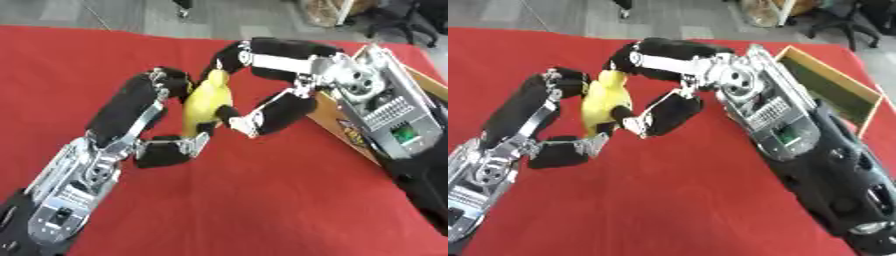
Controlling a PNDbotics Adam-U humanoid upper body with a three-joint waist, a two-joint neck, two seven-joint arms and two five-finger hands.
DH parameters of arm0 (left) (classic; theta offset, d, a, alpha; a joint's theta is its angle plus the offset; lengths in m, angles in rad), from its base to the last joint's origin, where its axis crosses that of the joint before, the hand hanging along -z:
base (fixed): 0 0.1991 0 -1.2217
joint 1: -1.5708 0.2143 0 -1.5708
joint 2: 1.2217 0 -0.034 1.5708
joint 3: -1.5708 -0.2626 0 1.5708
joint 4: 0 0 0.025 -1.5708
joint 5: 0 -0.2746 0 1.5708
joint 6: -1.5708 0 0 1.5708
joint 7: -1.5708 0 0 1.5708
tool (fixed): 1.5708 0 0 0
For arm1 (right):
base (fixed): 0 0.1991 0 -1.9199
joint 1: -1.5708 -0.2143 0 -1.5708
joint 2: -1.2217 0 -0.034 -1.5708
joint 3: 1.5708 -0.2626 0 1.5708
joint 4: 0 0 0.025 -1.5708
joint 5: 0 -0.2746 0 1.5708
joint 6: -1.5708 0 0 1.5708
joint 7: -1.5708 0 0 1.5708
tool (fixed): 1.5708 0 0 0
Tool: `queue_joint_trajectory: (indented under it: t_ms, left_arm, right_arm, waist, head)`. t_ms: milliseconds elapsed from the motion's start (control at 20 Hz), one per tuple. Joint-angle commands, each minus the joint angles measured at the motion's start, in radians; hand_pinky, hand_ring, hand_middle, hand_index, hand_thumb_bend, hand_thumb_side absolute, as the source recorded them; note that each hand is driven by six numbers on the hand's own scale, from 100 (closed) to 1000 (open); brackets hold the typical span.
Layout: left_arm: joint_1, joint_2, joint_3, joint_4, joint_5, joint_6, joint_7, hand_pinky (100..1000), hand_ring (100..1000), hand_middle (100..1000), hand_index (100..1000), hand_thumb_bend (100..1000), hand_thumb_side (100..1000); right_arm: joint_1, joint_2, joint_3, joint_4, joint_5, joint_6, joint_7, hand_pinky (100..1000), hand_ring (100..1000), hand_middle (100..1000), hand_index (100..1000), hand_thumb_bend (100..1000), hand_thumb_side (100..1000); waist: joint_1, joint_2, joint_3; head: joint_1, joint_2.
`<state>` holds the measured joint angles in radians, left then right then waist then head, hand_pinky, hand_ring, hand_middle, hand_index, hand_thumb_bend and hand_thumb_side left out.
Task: Pick up the objects with one hand, pass them to the other hand, and then place them into the box on the other side of the table.
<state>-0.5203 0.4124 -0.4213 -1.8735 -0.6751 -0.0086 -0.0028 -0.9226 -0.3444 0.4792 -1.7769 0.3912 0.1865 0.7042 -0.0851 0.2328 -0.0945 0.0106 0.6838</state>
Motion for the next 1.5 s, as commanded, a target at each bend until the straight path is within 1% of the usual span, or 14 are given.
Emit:
queue_joint_trajectory:
  t_ms: [50, 100, 300, 500, 750, 950, 1000, 1100, 1200, 1500]
  left_arm:
    - [-0.026, -0.005, 0.013, -0.010, -0.014, 0.030, 0.008, 647, 476, 413, 528, 100, 198]
    - [-0.025, -0.005, 0.013, -0.007, -0.018, 0.041, 0.008, 649, 478, 418, 536, 100, 170]
    - [-0.025, -0.009, 0.014, 0.002, -0.011, 0.086, 0.020, 654, 480, 423, 547, 100, 128]
    - [-0.024, -0.010, 0.015, 0.007, 0.007, 0.118, 0.042, 665, 490, 435, 563, 100, 100]
    - [-0.021, -0.012, 0.015, 0.015, 0.023, 0.143, 0.061, 678, 510, 463, 595, 100, 100]
    - [-0.020, -0.013, 0.016, 0.021, 0.035, 0.154, 0.060, 705, 554, 522, 678, 100, 100]
    - [-0.019, -0.013, 0.016, 0.022, 0.039, 0.155, 0.059, 715, 572, 548, 713, 147, 150]
    - [-0.018, -0.013, 0.015, 0.025, 0.045, 0.154, 0.054, 726, 593, 575, 750, 215, 214]
    - [-0.017, -0.014, 0.015, 0.027, 0.045, 0.153, 0.047, 732, 600, 584, 770, 243, 254]
    - [-0.017, -0.017, 0.016, 0.032, 0.046, 0.157, 0.034, 739, 606, 594, 795, 290, 323]
  right_arm:
    - [-0.009, -0.004, 0.002, -0.012, -0.016, 0.012, -0.010, 892, 834, 764, 548, 100, 151]
    - [-0.009, -0.004, 0.002, -0.014, -0.019, 0.015, -0.012, 891, 834, 764, 538, 100, 132]
    - [-0.009, -0.006, 0.001, -0.019, -0.028, 0.026, -0.024, 889, 834, 767, 532, 100, 100]
    - [-0.009, -0.007, 0.000, -0.022, -0.029, 0.040, -0.037, 888, 835, 767, 519, 100, 115]
    - [-0.008, -0.007, 0.001, -0.027, -0.027, 0.064, -0.060, 888, 842, 773, 503, 100, 132]
    - [-0.007, -0.006, -0.002, -0.029, -0.034, 0.076, -0.072, 888, 837, 767, 497, 100, 137]
    - [-0.007, -0.006, -0.002, -0.031, -0.038, 0.080, -0.074, 887, 835, 762, 499, 100, 134]
    - [-0.007, -0.007, -0.002, -0.033, -0.043, 0.085, -0.075, 888, 836, 760, 496, 100, 134]
    - [-0.006, -0.007, -0.002, -0.035, -0.048, 0.087, -0.076, 888, 832, 758, 496, 100, 123]
    - [-0.003, -0.006, -0.005, -0.034, -0.079, 0.101, -0.091, 883, 821, 747, 483, 100, 117]
  waist:
    - [0.003, -0.015, 0.001]
    - [0.003, -0.015, 0.000]
    - [0.004, -0.015, 0.000]
    - [0.004, -0.015, -0.001]
    - [0.005, -0.015, -0.002]
    - [0.006, -0.014, -0.002]
    - [0.006, -0.014, -0.003]
    - [0.006, -0.014, -0.004]
    - [0.007, -0.014, -0.004]
    - [0.007, -0.013, -0.005]
  head:
    - [-0.003, 0.003]
    - [-0.003, 0.002]
    - [-0.006, 0.001]
    - [-0.009, -0.002]
    - [-0.010, -0.005]
    - [-0.010, -0.009]
    - [-0.010, -0.010]
    - [-0.010, -0.011]
    - [-0.010, -0.012]
    - [-0.011, -0.013]
